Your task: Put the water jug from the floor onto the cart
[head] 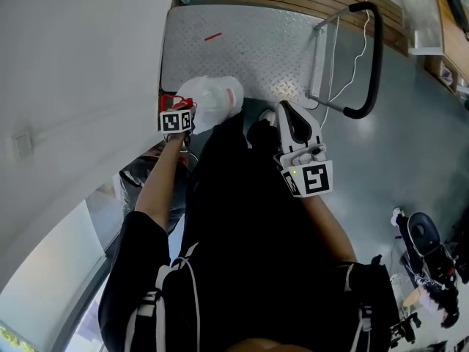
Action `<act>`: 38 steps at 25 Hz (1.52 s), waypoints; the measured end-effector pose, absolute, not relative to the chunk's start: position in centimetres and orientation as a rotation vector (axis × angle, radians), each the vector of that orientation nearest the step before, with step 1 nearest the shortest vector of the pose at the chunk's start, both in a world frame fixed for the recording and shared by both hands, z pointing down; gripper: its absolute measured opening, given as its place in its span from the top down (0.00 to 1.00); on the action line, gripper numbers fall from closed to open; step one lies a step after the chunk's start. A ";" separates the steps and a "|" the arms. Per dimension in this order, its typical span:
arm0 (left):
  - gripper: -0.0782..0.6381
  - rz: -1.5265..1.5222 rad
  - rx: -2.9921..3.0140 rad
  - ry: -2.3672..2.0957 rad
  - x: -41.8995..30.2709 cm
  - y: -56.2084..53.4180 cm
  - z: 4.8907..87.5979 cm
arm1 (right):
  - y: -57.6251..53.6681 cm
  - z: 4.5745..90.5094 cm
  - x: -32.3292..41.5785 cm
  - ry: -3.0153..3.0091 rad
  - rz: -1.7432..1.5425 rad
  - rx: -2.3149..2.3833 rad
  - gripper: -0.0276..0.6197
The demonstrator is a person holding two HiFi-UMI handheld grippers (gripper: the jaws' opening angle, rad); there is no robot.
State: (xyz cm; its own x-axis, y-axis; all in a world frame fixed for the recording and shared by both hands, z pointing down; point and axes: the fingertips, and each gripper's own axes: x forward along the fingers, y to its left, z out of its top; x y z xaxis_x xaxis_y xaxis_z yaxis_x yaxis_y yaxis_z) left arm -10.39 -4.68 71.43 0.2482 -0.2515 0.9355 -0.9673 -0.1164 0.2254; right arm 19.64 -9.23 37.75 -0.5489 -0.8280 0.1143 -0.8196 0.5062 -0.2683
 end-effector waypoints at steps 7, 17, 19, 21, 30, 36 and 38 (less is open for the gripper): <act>0.79 0.927 1.608 -1.117 -7.6 -8.9 72.2 | -10.7 36.8 20.0 2.681 -0.405 -1.551 0.93; 0.79 0.890 1.704 -1.046 -4.8 -18.2 72.7 | -15.2 36.0 20.5 2.570 -0.325 -1.785 0.93; 0.79 0.912 1.727 -1.023 -4.0 -19.7 72.5 | -16.1 35.5 21.7 2.521 -0.316 -1.842 0.93; 0.79 0.934 1.751 -1.000 -2.8 -21.2 72.1 | -16.9 35.1 23.0 2.475 -0.322 -1.895 0.93; 0.79 0.947 1.824 -0.952 -0.3 -26.8 73.1 | -18.5 35.1 23.3 2.425 -0.316 -2.020 0.93; 0.79 0.883 1.834 -0.904 2.3 -28.4 73.4 | -17.5 35.5 25.0 2.356 -0.324 -2.139 0.93; 0.83 0.846 1.847 -0.875 3.6 -28.4 73.3 | -17.3 35.4 25.4 2.338 -0.323 -2.164 0.93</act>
